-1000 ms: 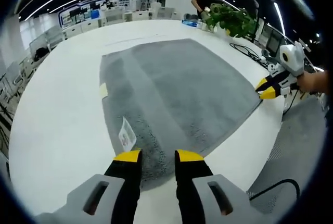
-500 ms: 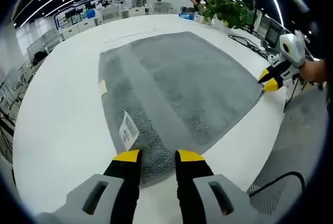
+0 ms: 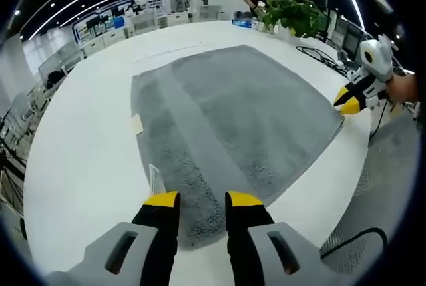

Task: Fold the towel on the table until its edges align and the towel forms a compact rectangular stack.

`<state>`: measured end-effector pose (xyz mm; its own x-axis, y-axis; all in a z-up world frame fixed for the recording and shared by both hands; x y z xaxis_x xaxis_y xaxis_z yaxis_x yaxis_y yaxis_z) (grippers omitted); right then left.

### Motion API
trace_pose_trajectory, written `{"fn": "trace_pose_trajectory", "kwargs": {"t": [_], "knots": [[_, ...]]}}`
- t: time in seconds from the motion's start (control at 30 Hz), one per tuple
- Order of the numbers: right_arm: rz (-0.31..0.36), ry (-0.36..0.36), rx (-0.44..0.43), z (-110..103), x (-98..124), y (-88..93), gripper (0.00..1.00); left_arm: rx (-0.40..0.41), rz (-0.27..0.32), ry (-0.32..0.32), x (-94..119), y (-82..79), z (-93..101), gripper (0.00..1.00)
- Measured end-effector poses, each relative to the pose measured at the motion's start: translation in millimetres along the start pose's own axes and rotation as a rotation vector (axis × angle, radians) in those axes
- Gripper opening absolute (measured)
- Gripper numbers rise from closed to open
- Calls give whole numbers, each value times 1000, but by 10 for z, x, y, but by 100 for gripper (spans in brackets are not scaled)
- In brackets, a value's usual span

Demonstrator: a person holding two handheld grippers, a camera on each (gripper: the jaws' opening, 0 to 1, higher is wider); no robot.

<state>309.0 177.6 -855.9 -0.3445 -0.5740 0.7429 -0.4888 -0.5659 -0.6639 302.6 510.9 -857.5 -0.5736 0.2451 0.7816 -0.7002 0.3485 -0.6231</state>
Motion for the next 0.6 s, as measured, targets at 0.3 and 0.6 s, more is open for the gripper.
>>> {"fn": "trace_pose_trajectory", "kwargs": {"t": [0.3,0.6], "knots": [[-25,-37,51,-42,-45,198,14,-8,-39,-18,-74,33,36,28],[-39,-102,89,-5,-65,258,12,-4,-32,-23,-33,107,72,27]]}}
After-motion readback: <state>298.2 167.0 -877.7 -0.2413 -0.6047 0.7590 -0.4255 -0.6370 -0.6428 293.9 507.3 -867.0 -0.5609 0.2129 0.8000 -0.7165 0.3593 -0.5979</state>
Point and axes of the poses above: the point that each gripper's makers call its tool centre point, and the gripper's own axes: x roughly backward along the fingers, z roughly to its right, y roughly out of its underside, the point moved 6 cm from there along x, roughly backward along the fingers, and after that the axes turned 2 degrees about x, right-handed, at the moved point
